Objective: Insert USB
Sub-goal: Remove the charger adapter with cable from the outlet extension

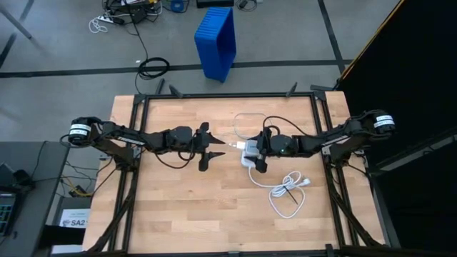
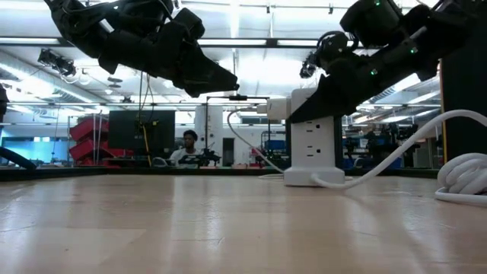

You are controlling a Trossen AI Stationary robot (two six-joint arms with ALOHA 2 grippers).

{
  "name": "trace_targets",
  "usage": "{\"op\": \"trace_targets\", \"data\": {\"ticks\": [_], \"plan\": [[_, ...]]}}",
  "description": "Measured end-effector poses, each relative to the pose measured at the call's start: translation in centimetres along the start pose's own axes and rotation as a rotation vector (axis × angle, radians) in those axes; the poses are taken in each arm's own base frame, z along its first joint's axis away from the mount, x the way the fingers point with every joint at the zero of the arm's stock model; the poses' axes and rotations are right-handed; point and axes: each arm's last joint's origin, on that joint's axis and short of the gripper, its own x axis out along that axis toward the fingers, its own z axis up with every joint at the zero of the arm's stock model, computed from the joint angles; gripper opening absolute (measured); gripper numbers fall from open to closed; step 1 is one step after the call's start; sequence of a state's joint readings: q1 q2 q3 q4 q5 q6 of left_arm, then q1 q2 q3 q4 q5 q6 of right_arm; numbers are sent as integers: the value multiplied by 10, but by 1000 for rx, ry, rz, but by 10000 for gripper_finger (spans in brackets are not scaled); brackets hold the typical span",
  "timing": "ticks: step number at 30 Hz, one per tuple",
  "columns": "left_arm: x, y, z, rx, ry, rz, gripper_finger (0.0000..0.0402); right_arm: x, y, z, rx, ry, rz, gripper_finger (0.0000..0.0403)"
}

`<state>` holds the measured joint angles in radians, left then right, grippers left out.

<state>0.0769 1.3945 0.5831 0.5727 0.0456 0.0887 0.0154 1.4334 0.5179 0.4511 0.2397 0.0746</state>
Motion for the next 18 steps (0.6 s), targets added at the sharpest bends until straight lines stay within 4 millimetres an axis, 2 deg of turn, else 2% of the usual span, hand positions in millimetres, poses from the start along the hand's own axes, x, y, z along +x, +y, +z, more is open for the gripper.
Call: {"op": "trace_targets", "data": {"ticks": [7,14,18], "plan": [[0,0,0,15,-1,0,184,0,1,0,1,5,38,262],[2,0,4,17,-59,5,184,0,1,0,0,6,46,262],[11,-1,-1,30,-96,4,184,0,2,0,0,3,50,262]]}}
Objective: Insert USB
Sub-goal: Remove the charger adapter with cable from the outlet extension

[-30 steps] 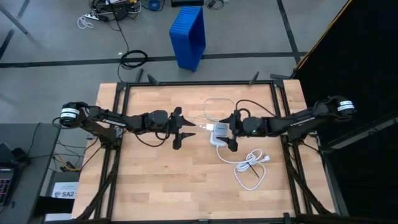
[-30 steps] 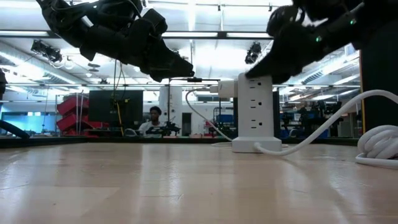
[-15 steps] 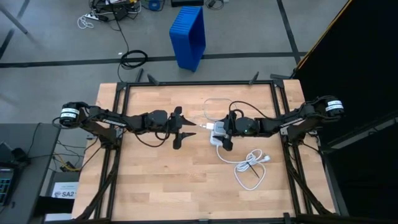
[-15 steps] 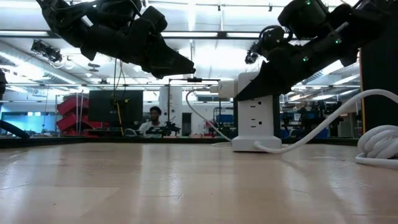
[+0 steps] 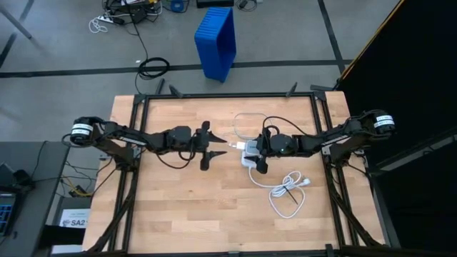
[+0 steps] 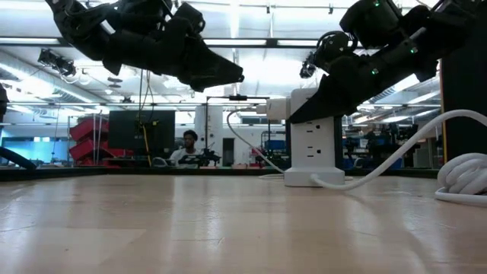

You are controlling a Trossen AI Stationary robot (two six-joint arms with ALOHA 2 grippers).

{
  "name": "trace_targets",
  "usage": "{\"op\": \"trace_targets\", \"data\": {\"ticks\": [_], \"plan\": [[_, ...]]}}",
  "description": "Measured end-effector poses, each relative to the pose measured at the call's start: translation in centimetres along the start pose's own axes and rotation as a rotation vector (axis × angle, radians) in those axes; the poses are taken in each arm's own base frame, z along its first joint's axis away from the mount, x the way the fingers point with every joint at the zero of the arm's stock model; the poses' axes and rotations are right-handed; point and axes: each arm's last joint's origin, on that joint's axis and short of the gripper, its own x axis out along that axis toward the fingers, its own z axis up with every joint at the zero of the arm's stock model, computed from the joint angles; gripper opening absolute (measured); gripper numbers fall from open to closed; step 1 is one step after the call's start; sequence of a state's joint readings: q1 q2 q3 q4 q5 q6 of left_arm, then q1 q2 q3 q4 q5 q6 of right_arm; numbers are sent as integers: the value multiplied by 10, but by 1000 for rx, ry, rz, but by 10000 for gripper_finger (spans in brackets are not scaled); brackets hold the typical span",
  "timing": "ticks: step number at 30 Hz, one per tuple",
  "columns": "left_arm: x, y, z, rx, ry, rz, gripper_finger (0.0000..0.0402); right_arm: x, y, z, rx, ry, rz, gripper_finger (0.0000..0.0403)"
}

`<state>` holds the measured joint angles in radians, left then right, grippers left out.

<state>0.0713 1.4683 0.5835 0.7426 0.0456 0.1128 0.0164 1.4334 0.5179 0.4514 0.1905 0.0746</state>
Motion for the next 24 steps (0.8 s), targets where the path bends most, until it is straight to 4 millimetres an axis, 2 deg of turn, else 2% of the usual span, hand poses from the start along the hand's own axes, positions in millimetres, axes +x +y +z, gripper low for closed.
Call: {"op": "trace_targets", "data": {"ticks": [5,16,24], "plan": [[10,-1,-11,41,-24,2,198,0,0,0,6,-1,0,262],[24,-4,-9,82,-20,-3,287,-1,6,2,10,-21,32,262],[39,-5,-14,36,-1,-16,296,-2,12,6,-12,-66,58,262]]}}
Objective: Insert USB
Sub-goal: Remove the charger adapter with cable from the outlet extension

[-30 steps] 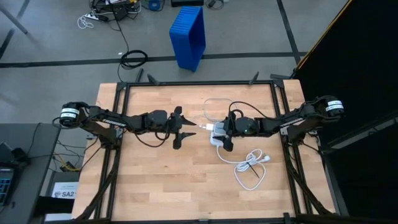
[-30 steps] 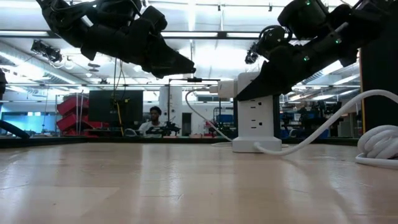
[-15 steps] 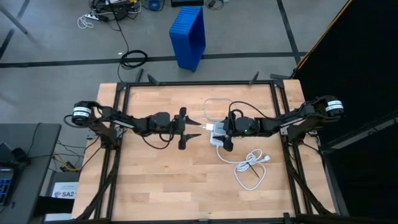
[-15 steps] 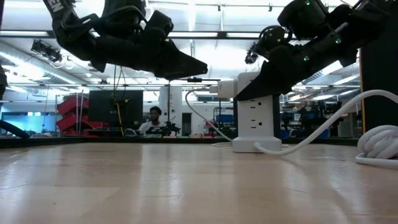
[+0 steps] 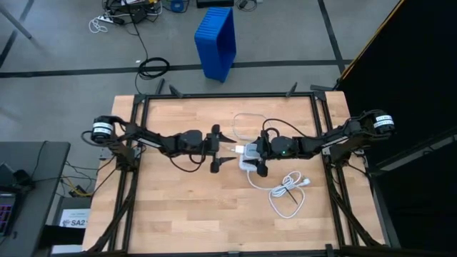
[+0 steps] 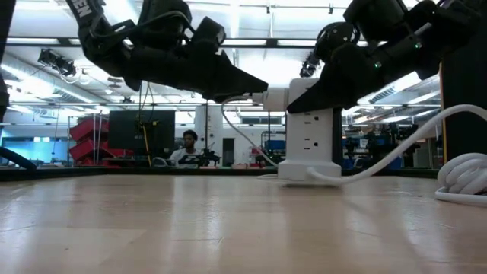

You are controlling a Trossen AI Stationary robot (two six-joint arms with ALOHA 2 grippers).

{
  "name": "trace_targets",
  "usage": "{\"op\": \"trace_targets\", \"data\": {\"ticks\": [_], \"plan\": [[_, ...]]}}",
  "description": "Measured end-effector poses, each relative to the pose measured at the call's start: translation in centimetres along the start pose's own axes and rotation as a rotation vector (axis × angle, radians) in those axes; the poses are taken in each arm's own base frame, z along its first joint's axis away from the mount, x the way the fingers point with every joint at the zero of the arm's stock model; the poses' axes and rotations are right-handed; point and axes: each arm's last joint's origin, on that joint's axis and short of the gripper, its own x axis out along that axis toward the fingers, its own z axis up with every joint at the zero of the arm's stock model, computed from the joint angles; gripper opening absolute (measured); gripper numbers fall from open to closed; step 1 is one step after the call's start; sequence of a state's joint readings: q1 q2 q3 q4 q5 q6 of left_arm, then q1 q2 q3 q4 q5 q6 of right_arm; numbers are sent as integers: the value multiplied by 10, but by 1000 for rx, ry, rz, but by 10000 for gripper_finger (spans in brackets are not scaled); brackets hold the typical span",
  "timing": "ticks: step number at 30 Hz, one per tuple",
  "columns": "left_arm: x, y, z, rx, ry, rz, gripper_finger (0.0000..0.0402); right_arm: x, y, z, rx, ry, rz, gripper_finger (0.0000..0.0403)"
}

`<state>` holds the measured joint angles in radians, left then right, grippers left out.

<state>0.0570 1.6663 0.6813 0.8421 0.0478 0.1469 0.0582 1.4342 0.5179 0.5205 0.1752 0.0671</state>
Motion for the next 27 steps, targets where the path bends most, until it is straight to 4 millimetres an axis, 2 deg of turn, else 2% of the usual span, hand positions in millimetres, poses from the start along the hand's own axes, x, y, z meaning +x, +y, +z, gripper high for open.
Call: {"op": "trace_targets", "data": {"ticks": [6,12,17,23,27], "plan": [[15,0,-3,-21,8,-18,296,0,2,2,-5,-18,49,262],[18,0,-4,-24,15,-19,285,0,2,2,-16,-18,49,262],[18,0,-4,-28,13,-19,227,0,2,2,-23,-19,49,262],[18,0,-4,-30,15,-21,120,0,1,2,-40,-18,43,262],[18,0,-5,-29,21,-21,121,0,0,1,-45,-11,29,262]]}}
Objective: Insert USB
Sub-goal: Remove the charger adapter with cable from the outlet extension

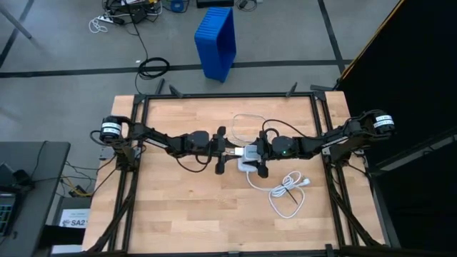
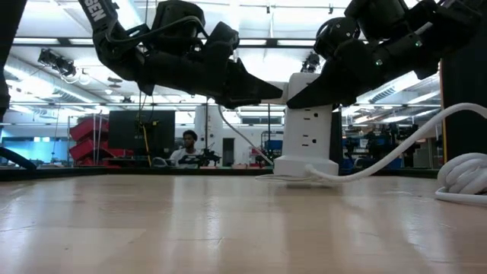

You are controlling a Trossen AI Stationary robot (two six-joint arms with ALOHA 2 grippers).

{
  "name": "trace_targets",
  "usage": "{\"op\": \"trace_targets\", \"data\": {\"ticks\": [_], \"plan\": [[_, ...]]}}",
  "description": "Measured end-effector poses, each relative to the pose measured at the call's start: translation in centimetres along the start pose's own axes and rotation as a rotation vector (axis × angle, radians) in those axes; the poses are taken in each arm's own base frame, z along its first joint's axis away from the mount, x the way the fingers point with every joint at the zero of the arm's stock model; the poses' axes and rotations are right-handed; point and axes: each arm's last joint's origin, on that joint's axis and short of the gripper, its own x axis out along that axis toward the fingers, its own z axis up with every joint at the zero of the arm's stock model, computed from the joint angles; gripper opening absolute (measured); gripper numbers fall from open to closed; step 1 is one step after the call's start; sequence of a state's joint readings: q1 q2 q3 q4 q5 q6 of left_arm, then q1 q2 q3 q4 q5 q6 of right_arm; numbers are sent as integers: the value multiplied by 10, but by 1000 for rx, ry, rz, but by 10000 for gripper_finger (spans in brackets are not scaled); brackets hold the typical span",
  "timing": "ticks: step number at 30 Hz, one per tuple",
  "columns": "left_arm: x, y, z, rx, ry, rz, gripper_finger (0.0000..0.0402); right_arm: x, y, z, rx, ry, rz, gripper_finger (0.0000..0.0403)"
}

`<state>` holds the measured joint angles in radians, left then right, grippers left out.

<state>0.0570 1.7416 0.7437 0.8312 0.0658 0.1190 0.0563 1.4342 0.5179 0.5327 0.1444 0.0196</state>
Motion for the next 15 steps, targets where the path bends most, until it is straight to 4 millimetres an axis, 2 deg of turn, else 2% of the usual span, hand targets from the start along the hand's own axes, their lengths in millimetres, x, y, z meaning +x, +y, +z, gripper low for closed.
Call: {"op": "trace_targets", "data": {"ticks": [15], "plan": [[-13,7,1,13,148,24,121,-1,-1,-5,-17,50,-25,262]]}}
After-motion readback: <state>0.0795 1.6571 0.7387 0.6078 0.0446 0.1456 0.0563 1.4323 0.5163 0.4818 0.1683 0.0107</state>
